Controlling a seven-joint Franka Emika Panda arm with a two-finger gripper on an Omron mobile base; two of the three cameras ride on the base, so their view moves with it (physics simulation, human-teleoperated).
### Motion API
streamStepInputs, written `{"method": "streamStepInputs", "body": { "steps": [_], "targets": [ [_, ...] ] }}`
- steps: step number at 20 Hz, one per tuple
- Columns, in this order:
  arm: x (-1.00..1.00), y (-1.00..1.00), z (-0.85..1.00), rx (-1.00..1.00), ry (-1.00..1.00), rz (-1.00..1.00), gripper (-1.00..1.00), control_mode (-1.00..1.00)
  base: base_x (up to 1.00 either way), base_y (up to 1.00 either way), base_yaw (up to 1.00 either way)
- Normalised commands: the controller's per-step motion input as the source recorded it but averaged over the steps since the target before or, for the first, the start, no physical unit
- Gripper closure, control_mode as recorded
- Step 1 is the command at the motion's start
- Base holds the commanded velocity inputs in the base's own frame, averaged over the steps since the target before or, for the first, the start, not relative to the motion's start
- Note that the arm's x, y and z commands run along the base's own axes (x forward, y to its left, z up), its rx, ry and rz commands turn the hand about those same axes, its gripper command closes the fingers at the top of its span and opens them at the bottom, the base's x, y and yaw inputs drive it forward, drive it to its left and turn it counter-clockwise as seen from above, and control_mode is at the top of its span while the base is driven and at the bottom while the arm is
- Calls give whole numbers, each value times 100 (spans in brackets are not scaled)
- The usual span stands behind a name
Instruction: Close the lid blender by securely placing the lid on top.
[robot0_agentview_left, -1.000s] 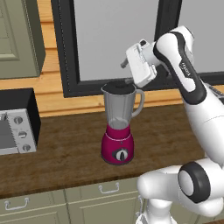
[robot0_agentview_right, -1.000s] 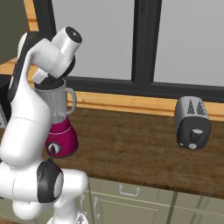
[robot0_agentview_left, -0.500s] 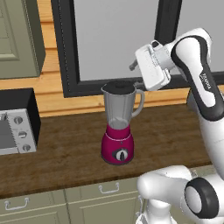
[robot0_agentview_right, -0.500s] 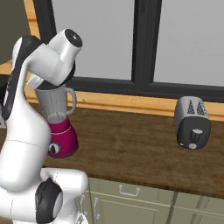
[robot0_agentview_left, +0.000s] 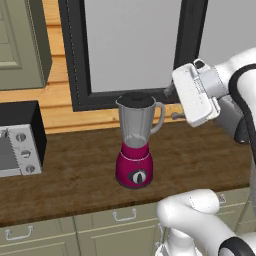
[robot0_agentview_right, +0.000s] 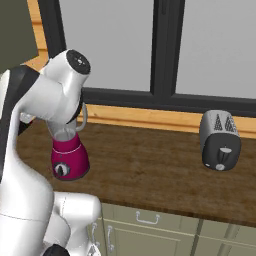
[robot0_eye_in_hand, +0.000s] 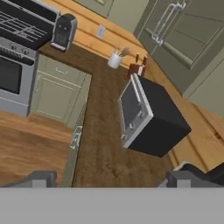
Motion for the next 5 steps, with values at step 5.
{"method": "streamStepInputs", "body": {
  "steps": [5],
  "targets": [
    [-22, -12, -26, -1, 0, 0, -100, -100, 0, 0, 0]
  ]
}}
